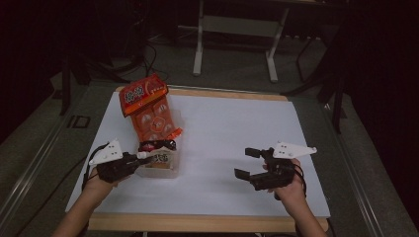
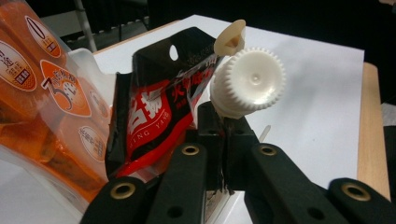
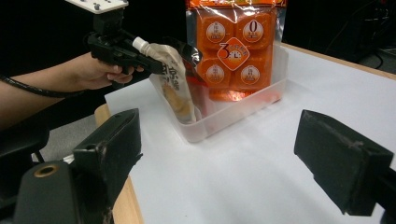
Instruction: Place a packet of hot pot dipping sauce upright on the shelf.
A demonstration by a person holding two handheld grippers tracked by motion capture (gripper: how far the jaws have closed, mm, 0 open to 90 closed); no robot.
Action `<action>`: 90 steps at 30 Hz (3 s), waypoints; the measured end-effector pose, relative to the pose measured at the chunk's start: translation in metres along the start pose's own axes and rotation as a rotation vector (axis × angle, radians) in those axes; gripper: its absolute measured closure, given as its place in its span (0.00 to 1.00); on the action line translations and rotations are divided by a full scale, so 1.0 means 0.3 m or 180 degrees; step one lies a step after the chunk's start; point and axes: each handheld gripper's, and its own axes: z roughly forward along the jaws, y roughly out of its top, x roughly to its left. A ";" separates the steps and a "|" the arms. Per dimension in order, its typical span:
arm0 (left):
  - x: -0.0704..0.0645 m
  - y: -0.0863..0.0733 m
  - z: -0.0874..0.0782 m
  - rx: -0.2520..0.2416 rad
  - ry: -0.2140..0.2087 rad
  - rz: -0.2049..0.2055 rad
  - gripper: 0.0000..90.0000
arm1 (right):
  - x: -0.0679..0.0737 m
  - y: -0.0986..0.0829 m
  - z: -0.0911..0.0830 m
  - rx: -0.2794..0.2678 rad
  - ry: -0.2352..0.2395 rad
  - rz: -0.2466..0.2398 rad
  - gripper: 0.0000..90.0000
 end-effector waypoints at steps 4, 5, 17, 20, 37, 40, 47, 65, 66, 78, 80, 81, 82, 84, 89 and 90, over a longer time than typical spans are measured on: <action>-0.007 0.019 -0.009 -0.0034 0.0008 0.0001 0.84 | 0.000 0.000 -0.002 0.0001 0.0000 0.0001 0.16; -0.009 0.025 -0.013 -0.0047 0.0016 0.0024 0.81 | -0.001 -0.001 -0.002 -0.0003 0.0002 0.0003 0.16; -0.026 0.097 -0.041 -0.0210 0.0028 0.0029 0.59 | 0.001 -0.001 -0.002 0.0010 0.0027 0.0011 0.16; -0.037 0.117 -0.039 -0.0230 0.0027 0.0034 0.57 | 0.001 0.000 -0.002 0.0014 0.0023 0.0002 0.16; -0.149 0.208 0.037 -0.0258 -0.0153 -0.0048 0.11 | 0.001 -0.004 -0.013 0.0032 0.0026 -0.0004 0.16; -0.166 0.216 0.054 -0.0215 -0.0242 -0.0079 0.11 | 0.002 -0.008 -0.013 0.0040 0.0030 0.0003 0.16; -0.205 0.230 0.063 -0.0234 -0.0305 -0.0072 0.11 | -0.001 -0.022 -0.008 0.0080 0.0036 0.0013 0.16; -0.300 0.194 0.138 -0.0109 -0.0565 0.0026 0.11 | -0.006 -0.067 -0.004 0.0169 0.0012 0.0021 0.16; -0.305 0.189 0.144 -0.0099 -0.0576 0.0015 0.11 | -0.007 -0.072 -0.003 0.0176 0.0003 0.0023 0.16; -0.345 0.124 0.206 -0.0070 -0.0672 0.0021 0.11 | -0.017 -0.138 0.016 0.0302 -0.0075 0.0020 0.16; -0.350 0.116 0.212 -0.0069 -0.0679 0.0031 0.11 | -0.021 -0.151 0.019 0.0303 -0.0083 0.0033 0.16; -0.352 0.111 0.216 -0.0056 -0.0678 0.0040 0.11 | -0.022 -0.157 0.020 0.0306 -0.0090 0.0034 0.16; -0.355 0.107 0.219 -0.0045 -0.0682 0.0052 0.11 | -0.023 -0.164 0.022 0.0312 -0.0102 0.0037 0.16; -0.359 0.096 0.228 -0.0023 -0.0696 0.0058 0.11 | -0.024 -0.179 0.026 0.0332 -0.0129 0.0024 0.16; -0.369 0.069 0.252 0.0055 -0.0710 0.0068 0.11 | -0.038 -0.211 0.036 0.0349 -0.0184 0.0024 0.16; -0.372 0.061 0.258 0.0077 -0.0711 0.0077 0.11 | -0.040 -0.215 0.037 0.0344 -0.0189 0.0029 0.16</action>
